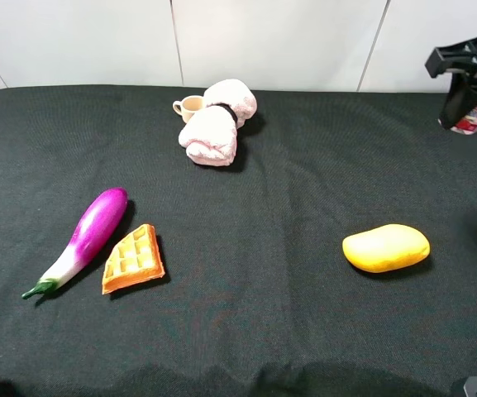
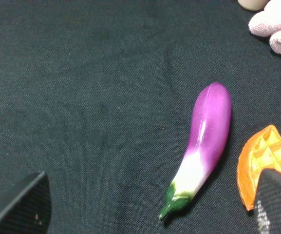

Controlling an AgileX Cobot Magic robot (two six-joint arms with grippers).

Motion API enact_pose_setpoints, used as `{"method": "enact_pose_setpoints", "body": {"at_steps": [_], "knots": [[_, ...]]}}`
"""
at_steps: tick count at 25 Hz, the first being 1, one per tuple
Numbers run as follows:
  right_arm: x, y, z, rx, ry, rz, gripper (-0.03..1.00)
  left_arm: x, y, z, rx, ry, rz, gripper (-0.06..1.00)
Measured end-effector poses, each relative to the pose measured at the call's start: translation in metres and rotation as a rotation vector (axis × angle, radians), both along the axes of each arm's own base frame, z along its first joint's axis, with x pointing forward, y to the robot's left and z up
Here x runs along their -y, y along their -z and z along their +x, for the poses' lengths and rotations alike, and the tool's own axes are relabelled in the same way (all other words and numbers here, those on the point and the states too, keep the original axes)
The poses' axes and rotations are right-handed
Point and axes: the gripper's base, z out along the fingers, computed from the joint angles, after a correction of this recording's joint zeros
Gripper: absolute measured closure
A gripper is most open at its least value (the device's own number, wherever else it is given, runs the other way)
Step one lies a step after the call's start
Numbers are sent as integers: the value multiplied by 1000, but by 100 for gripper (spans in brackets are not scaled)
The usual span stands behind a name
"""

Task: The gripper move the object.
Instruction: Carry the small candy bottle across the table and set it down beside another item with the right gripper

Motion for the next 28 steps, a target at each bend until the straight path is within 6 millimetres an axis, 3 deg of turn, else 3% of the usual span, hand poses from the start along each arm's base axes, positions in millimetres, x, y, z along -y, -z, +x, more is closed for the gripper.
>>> {"method": "enact_pose_setpoints", "body": {"at_steps": [18,28], "knots": [[14,21,-99,38,29,36,65,0,0,0,0,0,0,8],[12,48,-113,31,51,95,65,0,0,0,0,0,0,8]]}}
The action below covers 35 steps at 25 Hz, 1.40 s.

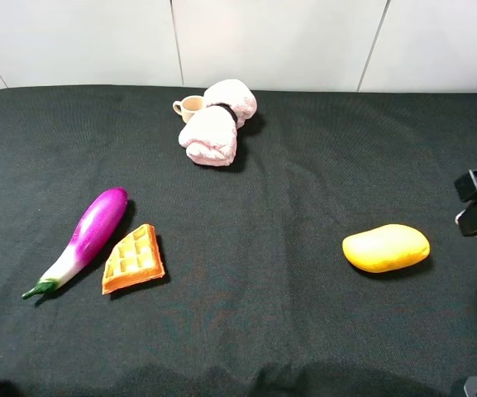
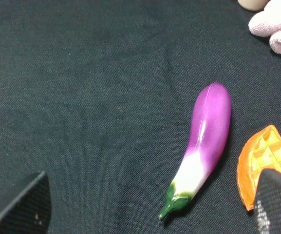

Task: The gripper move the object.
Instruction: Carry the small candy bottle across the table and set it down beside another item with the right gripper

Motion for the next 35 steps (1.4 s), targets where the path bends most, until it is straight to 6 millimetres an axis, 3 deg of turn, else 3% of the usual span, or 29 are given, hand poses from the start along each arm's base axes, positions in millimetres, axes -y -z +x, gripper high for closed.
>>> {"method": "enact_pose_setpoints", "body": {"at_steps": [6,24,35], "knots": [[-2,5,4,19,2,18,65,0,0,0,0,0,0,8],[-18,54,50,-84,-64,66,65,0,0,0,0,0,0,8],[-52,61,77,-86,-183,43,65,0,0,0,0,0,0,8]]}}
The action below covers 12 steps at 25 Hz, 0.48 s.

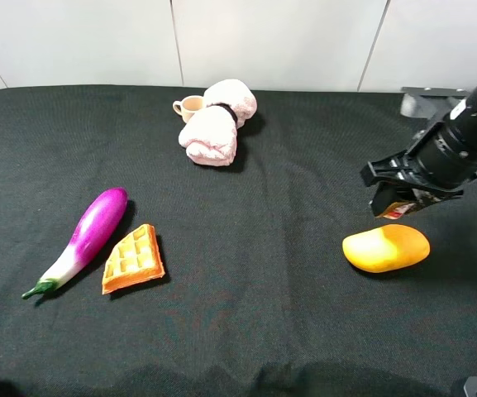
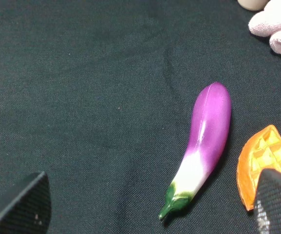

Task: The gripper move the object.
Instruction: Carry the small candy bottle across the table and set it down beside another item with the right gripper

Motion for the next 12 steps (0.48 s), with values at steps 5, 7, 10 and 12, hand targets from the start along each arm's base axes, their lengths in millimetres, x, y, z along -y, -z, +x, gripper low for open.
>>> {"method": "enact_pose_setpoints", "body": {"at_steps": [5,7,10,12], "knots": [[-18,13,3,-7,-43,2,65,0,0,0,0,0,0,8],[-23,17,3,-14,-47,7,65,0,0,0,0,0,0,8],[-27,20,3,-20,-48,13,65,0,0,0,0,0,0,8],[-28,22,3,-24,-43,17,65,0,0,0,0,0,0,8]]}}
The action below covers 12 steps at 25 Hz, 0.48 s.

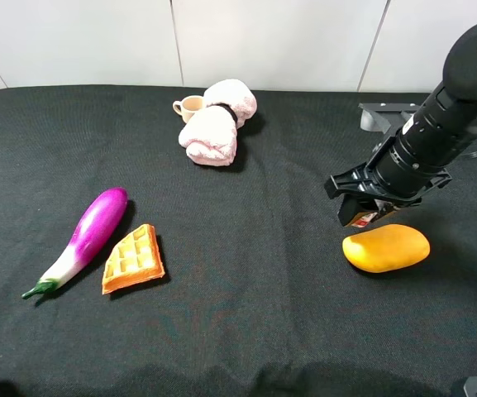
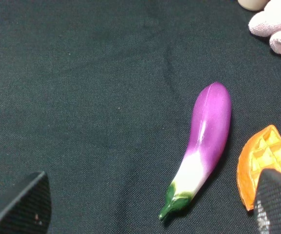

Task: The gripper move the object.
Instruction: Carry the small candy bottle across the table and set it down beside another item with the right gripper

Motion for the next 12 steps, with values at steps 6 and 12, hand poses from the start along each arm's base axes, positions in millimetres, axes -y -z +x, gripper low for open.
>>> {"method": "enact_pose_setpoints", "body": {"at_steps": [6,12], "knots": [[-3,2,1,14,-1,4,65,0,0,0,0,0,0,8],[-10,8,8,15,-11,5,65,0,0,0,0,0,0,8]]}}
